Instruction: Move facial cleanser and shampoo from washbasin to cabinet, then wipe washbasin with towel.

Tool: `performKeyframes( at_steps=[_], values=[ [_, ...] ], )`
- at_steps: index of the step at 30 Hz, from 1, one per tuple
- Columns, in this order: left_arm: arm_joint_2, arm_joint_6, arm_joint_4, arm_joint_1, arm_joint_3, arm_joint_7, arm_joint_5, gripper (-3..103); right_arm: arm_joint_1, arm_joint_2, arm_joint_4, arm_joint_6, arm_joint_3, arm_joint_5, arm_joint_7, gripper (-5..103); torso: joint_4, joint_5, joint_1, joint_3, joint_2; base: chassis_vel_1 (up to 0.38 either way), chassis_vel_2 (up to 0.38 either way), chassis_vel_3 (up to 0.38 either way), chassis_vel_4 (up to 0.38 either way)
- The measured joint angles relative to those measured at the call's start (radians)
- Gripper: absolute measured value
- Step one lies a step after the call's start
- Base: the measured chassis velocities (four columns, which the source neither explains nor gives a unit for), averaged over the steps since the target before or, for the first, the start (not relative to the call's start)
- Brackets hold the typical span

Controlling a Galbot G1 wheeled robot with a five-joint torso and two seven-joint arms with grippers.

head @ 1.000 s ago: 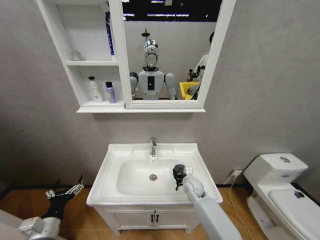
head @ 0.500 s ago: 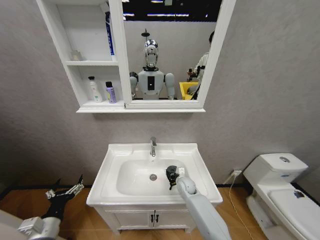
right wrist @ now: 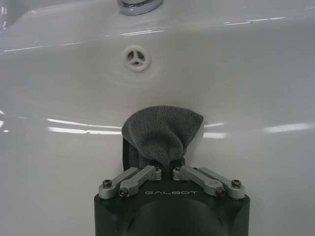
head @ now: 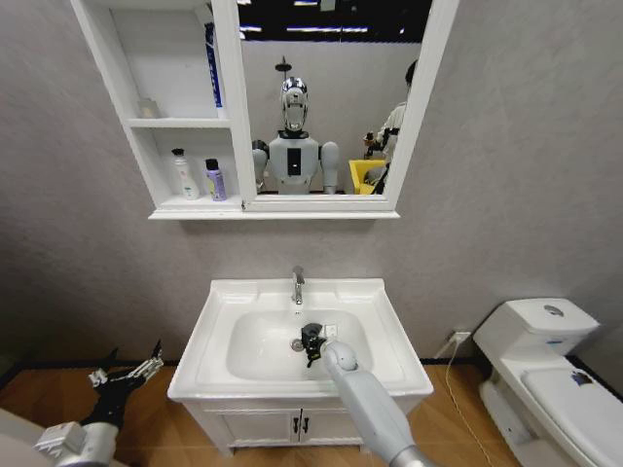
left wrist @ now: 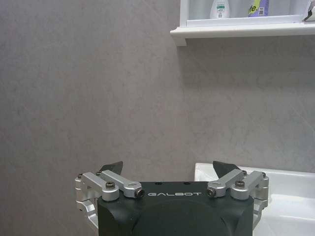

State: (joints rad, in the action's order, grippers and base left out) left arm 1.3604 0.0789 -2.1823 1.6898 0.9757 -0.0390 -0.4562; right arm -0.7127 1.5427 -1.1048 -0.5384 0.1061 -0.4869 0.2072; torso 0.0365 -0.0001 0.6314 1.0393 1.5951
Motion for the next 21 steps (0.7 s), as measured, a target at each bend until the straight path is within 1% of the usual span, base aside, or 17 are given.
performKeyframes(
  at_steps=[4, 6, 9, 12, 14, 15, 16, 21],
  values=[
    [0.000, 0.000, 0.000, 0.000, 0.000, 0.000, 0.000, 100, 0.017, 0.051, 0.053, 0.023, 0.004, 0.003, -0.026, 5, 0.0001, 0.0000, 0.000, 0.000, 0.000, 0.000, 0.000, 0.000, 0.000],
    [0.000, 0.000, 0.000, 0.000, 0.000, 0.000, 0.000, 100, 0.018, 0.053, 0.058, 0.026, 0.008, 0.003, -0.028, 5, 0.0001, -0.0001, 0.000, 0.000, 0.000, 0.000, 0.000, 0.000, 0.000],
    [0.000, 0.000, 0.000, 0.000, 0.000, 0.000, 0.000, 100, 0.012, 0.030, 0.055, 0.029, 0.018, -0.009, -0.032, 5, 0.0007, 0.0004, 0.000, 0.000, 0.000, 0.000, 0.000, 0.000, 0.000],
    [0.000, 0.000, 0.000, 0.000, 0.000, 0.000, 0.000, 100, 0.006, 0.017, 0.045, 0.029, 0.024, -0.015, -0.030, 5, 0.0007, 0.0004, 0.000, 0.000, 0.000, 0.000, 0.000, 0.000, 0.000],
    [0.000, 0.000, 0.000, 0.000, 0.000, 0.000, 0.000, 100, -0.010, -0.010, 0.018, 0.029, 0.037, -0.026, -0.015, 5, 0.0003, 0.0004, 0.000, 0.000, 0.000, 0.000, 0.000, 0.000, 0.000],
    [0.000, 0.000, 0.000, 0.000, 0.000, 0.000, 0.000, 100, -0.018, -0.027, 0.000, 0.029, 0.044, -0.029, -0.007, 5, 0.0007, 0.0008, 0.000, 0.000, 0.000, 0.000, 0.000, 0.000, 0.000],
    [0.000, 0.000, 0.000, 0.000, 0.000, 0.000, 0.000, 100, -0.022, -0.041, -0.009, 0.029, 0.052, -0.027, -0.003, 5, 0.0003, 0.0000, 0.000, 0.000, 0.000, 0.000, 0.000, 0.000, 0.000],
    [0.000, 0.000, 0.000, 0.000, 0.000, 0.000, 0.000, 100, -0.027, -0.065, -0.029, 0.026, 0.063, -0.026, 0.003, 5, 0.0000, 0.0002, 0.000, 0.000, 0.000, 0.000, 0.000, 0.000, 0.000]
  ],
)
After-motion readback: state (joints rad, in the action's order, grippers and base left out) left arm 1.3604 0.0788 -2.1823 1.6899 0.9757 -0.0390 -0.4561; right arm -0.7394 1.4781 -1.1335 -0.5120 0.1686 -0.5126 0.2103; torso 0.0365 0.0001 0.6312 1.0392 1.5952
